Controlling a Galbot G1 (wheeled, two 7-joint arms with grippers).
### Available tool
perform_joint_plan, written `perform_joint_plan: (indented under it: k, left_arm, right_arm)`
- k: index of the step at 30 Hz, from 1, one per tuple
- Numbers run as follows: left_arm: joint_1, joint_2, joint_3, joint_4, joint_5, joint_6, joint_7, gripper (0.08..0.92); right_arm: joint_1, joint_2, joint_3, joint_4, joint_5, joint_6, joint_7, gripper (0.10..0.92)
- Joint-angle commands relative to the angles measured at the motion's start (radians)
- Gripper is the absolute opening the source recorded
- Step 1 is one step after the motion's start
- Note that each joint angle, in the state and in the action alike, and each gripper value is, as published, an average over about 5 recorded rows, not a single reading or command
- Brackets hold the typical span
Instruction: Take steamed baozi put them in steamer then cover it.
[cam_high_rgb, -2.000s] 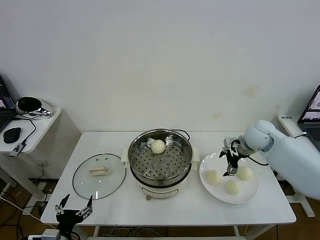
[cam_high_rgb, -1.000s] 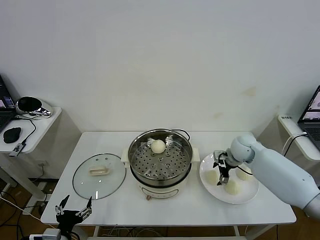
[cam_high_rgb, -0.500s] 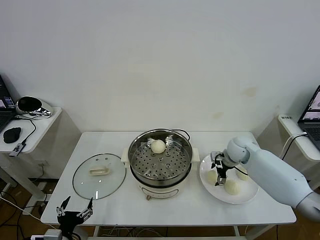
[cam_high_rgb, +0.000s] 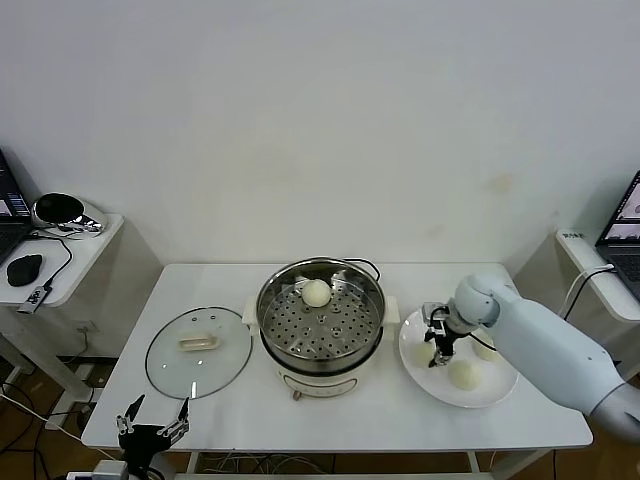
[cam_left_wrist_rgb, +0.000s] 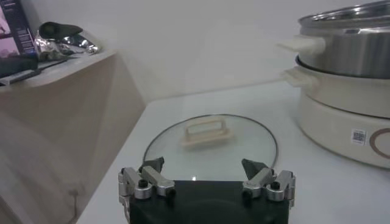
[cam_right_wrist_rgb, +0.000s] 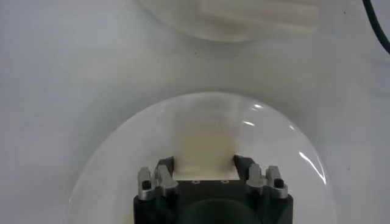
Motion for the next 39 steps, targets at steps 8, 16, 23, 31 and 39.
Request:
perform_joint_plan:
  k: [8,16,23,31,39]
  left_arm:
    - [-0.013,-0.003,0.004,-0.006,0.002,0.0,0.001,0.823]
    - [-0.01,-0.005,-0.009,-0.038,0.004,-0.002,0.0,0.823]
    - [0.022,-0.002,-0.032,-0.094,-0.002,-0.002,-0.003,0.823]
    - [0.021,-0.007,-0.037,-0.101,0.0,0.001,-0.012,0.823]
    - [0.034,-0.008,-0.05,-0.124,0.003,0.004,-0.015,0.823]
  right_arm:
    - [0.387,-0.181,-0.238,0.151,0.276,-0.066,-0.074,0.577]
    - [0.845,-0.145,-0.576,0.197,0.584,-0.15,-0.118,0.577]
    - [0.966,0.011,-0.654,0.171,0.698,-0.205,-0.129,0.577]
    - [0.907,0.221,-0.64,0.135,0.728,-0.267,-0.096,0.577]
    - [0.786,0.347,-0.615,0.079,0.683,-0.293,-0.063,0.577]
